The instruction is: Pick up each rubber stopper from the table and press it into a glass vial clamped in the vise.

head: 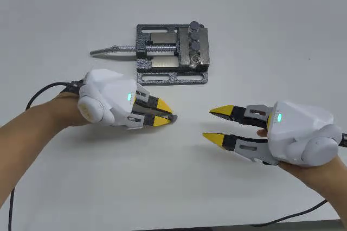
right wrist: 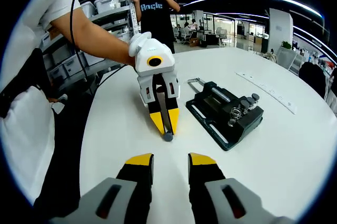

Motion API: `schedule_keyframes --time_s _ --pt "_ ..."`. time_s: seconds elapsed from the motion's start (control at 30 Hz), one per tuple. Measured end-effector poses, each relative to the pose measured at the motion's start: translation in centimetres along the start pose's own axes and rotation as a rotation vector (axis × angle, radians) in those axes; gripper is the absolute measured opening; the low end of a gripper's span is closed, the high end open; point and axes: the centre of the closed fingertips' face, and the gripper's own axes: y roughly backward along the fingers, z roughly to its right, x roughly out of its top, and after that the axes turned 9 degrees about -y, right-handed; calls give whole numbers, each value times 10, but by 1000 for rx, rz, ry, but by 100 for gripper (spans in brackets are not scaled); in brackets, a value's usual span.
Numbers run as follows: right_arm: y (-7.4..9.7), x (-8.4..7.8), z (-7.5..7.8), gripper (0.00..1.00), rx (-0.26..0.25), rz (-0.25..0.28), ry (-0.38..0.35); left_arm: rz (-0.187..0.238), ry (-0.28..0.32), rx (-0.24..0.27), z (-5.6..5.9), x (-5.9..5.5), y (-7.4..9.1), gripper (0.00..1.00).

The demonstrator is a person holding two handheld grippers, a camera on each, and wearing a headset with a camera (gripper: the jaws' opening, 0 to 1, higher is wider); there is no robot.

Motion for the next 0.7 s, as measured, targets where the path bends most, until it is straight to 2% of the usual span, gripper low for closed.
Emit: schedule_keyframes --time_s 0.27,0.53,0.7 --pt "-4 3 -1 25 19 -16 26 33 40 41 -2 3 4 3" --pt "-7 16 -2 25 36 -32 84 139 132 114 -13 20 11 3" --pt "-6 28 -3 25 37 -39 136 182 161 140 -19 28 15 3"
